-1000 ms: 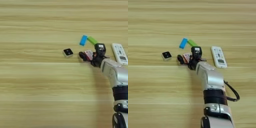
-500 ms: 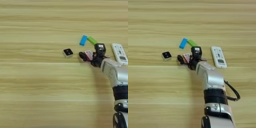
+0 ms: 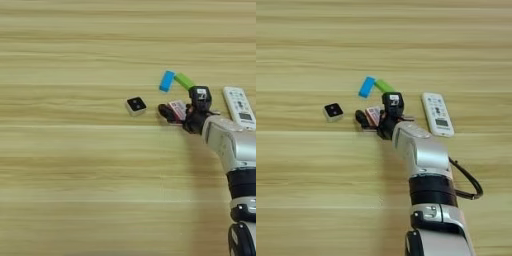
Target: Move the objects on the table
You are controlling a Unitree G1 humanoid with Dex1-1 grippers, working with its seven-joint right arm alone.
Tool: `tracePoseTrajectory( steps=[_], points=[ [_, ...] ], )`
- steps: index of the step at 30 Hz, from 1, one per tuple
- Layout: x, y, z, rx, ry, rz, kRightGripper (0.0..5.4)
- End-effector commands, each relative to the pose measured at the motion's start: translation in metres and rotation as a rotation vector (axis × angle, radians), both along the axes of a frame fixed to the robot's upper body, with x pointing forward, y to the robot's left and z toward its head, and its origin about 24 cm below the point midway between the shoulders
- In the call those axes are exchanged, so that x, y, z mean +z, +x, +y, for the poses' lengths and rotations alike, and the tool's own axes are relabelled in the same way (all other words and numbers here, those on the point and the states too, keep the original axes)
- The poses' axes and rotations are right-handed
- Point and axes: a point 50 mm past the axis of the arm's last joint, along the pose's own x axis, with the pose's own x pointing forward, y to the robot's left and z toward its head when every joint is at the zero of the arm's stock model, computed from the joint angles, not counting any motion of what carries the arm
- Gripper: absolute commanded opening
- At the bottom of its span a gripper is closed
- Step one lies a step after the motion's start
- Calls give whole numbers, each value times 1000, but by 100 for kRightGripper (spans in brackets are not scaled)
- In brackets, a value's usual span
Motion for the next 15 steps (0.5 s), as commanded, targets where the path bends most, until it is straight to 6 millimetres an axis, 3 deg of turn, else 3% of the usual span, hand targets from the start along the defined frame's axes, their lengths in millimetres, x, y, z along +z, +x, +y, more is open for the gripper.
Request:
tracePoseTrajectory(
  steps=[1, 15],
  points=[
    [19, 10, -2, 12, -24, -53, 537],
    [13, 5, -2, 47, -31, -11, 391]
  ],
)
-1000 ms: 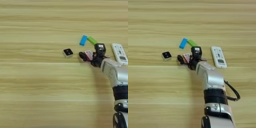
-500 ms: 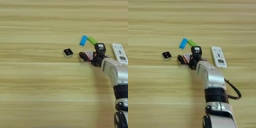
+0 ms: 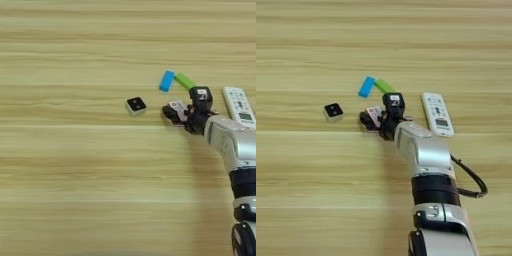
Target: Move the objects on the table
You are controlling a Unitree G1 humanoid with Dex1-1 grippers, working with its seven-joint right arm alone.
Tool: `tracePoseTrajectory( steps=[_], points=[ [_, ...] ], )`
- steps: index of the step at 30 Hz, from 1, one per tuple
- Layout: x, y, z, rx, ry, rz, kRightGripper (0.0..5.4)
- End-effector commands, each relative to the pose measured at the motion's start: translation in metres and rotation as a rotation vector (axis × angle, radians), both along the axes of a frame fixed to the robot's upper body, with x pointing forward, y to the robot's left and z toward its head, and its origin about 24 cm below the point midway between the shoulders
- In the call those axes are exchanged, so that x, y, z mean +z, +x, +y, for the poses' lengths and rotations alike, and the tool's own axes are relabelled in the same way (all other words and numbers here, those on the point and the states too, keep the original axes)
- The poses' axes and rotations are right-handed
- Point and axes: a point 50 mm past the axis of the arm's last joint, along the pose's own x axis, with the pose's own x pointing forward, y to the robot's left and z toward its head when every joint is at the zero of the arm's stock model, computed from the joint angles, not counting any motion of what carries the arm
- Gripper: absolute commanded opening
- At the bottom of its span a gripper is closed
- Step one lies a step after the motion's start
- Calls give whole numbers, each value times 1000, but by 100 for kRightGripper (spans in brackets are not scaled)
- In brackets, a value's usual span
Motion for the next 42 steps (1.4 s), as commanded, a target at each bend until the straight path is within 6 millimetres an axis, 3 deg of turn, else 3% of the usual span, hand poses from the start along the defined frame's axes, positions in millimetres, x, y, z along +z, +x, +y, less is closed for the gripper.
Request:
tracePoseTrajectory(
  steps=[1, 15, 42],
  points=[
    [13, 6, -1, 17, -7, -34, 382],
    [12, 3, 0, 47, -3, -26, 216],
    [13, 3, 2, 55, 5, -31, 209]
  ],
)
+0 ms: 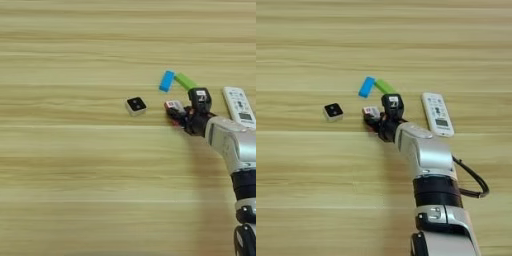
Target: Move the objects on the table
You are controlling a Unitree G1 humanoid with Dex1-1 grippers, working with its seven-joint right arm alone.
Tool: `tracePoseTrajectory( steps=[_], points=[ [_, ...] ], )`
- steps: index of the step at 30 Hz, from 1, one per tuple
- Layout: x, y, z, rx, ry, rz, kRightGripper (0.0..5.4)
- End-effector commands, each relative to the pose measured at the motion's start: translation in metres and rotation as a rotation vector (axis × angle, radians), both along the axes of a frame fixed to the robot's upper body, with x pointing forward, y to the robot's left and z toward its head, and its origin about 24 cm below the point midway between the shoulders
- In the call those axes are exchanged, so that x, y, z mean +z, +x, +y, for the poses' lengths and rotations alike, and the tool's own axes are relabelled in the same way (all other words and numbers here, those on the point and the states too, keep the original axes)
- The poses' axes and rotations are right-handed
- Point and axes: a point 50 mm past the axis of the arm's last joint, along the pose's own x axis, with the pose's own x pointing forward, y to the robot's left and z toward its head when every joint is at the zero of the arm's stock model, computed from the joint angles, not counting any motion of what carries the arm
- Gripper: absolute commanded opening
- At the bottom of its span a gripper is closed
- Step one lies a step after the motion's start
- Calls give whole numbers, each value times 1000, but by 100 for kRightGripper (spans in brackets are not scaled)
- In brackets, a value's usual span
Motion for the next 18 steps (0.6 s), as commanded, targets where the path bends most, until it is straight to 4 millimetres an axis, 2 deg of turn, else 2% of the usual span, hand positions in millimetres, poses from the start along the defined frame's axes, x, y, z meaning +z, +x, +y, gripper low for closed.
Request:
tracePoseTrajectory(
  steps=[1, 11, 18],
  points=[
    [13, 6, 1, 13, -8, -43, 209],
    [15, 6, 2, 18, 1, -55, 209],
    [23, 8, 2, 18, 5, -93, 209]
  ],
)
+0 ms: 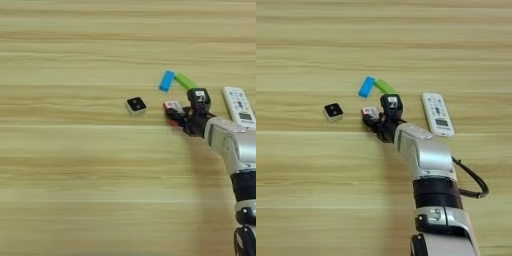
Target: Move the objects on the table
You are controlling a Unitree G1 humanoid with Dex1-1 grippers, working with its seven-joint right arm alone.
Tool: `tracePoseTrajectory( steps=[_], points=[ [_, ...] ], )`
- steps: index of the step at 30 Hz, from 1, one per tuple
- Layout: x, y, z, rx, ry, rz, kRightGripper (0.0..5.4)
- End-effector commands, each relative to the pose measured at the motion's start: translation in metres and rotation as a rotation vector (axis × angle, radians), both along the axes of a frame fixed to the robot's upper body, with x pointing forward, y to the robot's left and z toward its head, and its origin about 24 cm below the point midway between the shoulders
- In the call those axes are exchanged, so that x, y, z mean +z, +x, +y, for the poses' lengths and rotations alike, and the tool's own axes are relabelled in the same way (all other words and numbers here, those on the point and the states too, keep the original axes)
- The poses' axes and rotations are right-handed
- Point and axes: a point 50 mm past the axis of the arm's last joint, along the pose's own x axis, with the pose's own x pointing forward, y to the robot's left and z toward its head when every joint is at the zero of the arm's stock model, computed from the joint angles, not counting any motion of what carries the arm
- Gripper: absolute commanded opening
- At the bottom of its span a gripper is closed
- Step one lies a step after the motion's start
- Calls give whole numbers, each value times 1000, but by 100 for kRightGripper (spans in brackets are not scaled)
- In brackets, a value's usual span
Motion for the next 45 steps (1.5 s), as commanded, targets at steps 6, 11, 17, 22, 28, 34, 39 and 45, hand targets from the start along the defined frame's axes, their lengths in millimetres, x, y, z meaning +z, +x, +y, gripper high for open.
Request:
tracePoseTrajectory(
  steps=[6, 11, 17, 22, 28, 34, 39, 45],
  points=[
    [39, 14, 7, 41, -16, -144, 209],
    [46, 17, 14, 64, -3, -169, 209],
    [59, 21, 25, 102, 2, -214, 209],
    [72, 22, 37, 142, 20, -253, 209],
    [81, 22, 46, 175, 33, -277, 209],
    [80, 23, 57, 220, 60, -261, 209],
    [76, 23, 65, 248, 69, -244, 209],
    [68, 25, 72, 268, 65, -214, 209]
  ],
)
